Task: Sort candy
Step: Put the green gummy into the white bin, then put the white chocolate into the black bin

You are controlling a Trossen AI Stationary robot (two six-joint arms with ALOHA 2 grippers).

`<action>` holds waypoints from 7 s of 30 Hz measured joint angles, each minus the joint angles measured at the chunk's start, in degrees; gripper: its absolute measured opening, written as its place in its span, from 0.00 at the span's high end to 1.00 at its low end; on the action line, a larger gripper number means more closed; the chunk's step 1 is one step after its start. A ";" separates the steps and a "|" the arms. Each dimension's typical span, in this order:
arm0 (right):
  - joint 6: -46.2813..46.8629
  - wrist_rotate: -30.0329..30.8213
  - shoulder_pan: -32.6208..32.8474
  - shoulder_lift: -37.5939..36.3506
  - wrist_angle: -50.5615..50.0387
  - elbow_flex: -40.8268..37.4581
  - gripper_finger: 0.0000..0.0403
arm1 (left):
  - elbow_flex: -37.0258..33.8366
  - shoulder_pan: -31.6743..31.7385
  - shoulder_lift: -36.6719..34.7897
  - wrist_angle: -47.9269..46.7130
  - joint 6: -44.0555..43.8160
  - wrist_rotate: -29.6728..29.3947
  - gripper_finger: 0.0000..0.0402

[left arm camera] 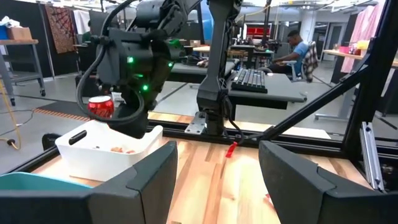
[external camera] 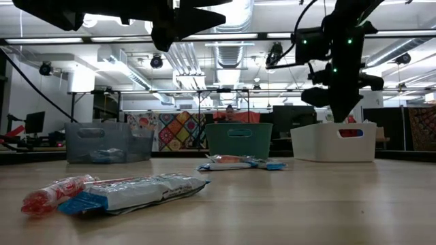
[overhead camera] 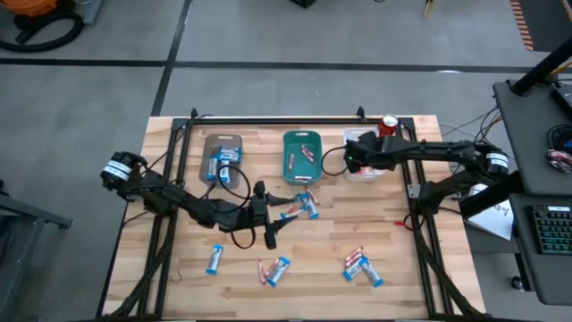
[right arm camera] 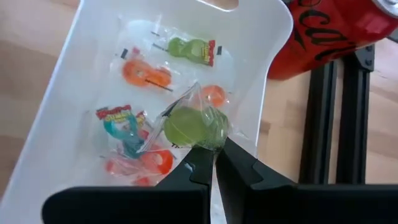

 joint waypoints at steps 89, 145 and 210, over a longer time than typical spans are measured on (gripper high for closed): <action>-5.58 5.41 37.07 -4.74 29.67 -1.66 0.59 | 21.47 -20.71 6.58 -107.13 -76.49 24.19 0.97; -2.58 1.85 37.33 0.60 31.38 -1.77 0.59 | 7.91 42.25 -18.43 -98.43 -18.33 4.30 0.70; 7.05 -17.32 39.36 15.85 26.24 6.71 0.59 | 6.10 -12.13 -12.81 -57.11 -15.46 -9.34 0.70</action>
